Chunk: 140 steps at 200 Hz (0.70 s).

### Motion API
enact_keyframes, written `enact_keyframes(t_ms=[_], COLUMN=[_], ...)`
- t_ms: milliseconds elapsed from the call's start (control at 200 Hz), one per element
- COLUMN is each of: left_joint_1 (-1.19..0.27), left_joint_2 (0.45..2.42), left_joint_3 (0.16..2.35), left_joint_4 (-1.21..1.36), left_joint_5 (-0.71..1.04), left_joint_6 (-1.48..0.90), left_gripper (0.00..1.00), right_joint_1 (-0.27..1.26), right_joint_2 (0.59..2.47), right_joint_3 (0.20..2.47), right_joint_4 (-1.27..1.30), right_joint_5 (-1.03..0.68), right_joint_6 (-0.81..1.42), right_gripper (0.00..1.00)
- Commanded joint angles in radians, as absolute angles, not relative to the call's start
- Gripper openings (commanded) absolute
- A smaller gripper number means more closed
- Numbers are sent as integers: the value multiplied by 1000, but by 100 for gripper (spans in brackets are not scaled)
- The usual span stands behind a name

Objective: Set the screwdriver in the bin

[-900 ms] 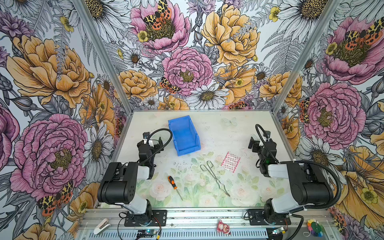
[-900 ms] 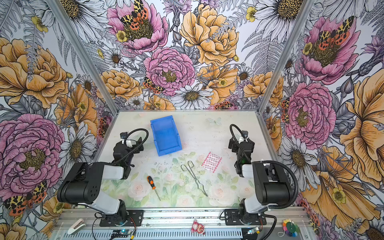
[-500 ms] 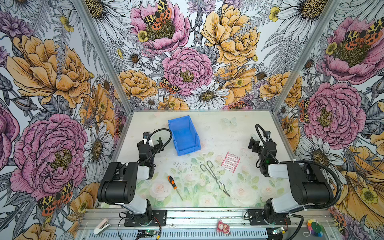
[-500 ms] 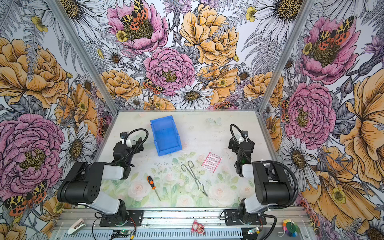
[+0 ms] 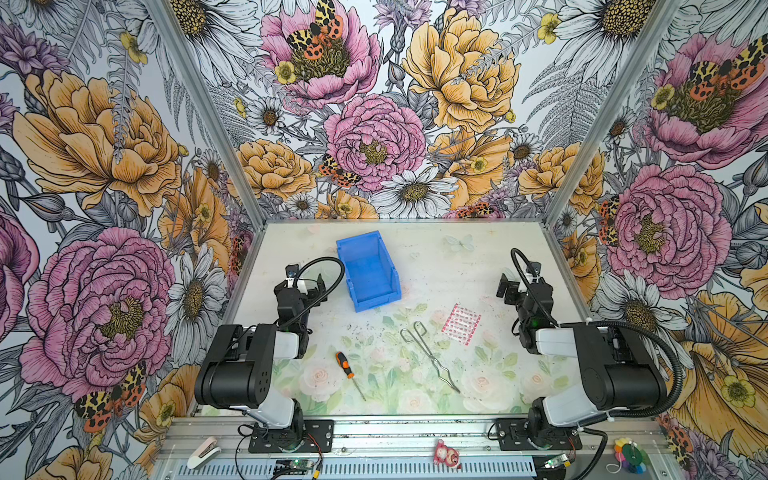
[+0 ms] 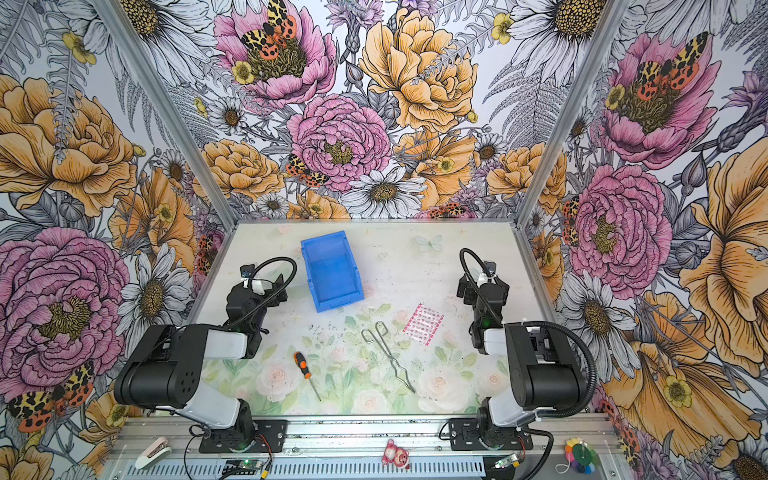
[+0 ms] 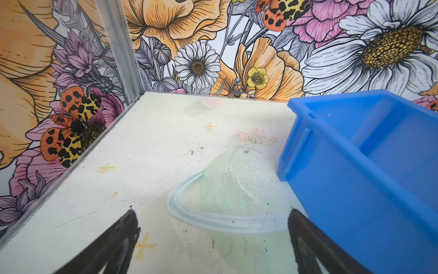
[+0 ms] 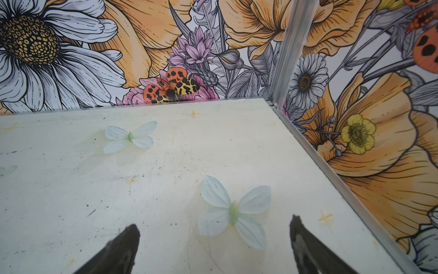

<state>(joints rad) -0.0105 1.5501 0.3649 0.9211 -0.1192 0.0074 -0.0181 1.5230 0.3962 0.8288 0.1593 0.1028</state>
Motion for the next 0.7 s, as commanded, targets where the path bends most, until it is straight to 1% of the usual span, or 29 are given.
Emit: enact_keyframes(t_ms=[0,320,385,430,470,505,581,636,696], left_joint_1=[-1,-2,-1,0,0,2,24,28,27], left_joint_2=[1550,1541,1504,1455,1398,1341,1239,1179,1115], left_joint_3=[379,357,318,306,310,336,394,413,461], left_joint_4=[933,964,1009,993,930,818,578,484,313], left_joint_5=[-116,-117,-143,-176,-201,-256,-243,-249,-277], left_joint_6=[15,12,0,-12,-28,-55,-90,-120,-186], left_gripper=[99,99,99,99,99,99,99,99,99], right_joint_1=[-12,-12,-6,4,13,16,36,62,93], right_joint_2=[1534,1526,1477,1436,1404,1377,1308,1244,1170], right_joint_3=[392,390,416,445,475,499,528,537,548], right_joint_4=[860,866,771,675,582,510,380,305,220], right_joint_5=[148,147,124,123,124,119,120,166,214], right_joint_6=[91,86,74,63,67,74,84,116,161], right_gripper=[99,100,100,99,99,100,99,100,99])
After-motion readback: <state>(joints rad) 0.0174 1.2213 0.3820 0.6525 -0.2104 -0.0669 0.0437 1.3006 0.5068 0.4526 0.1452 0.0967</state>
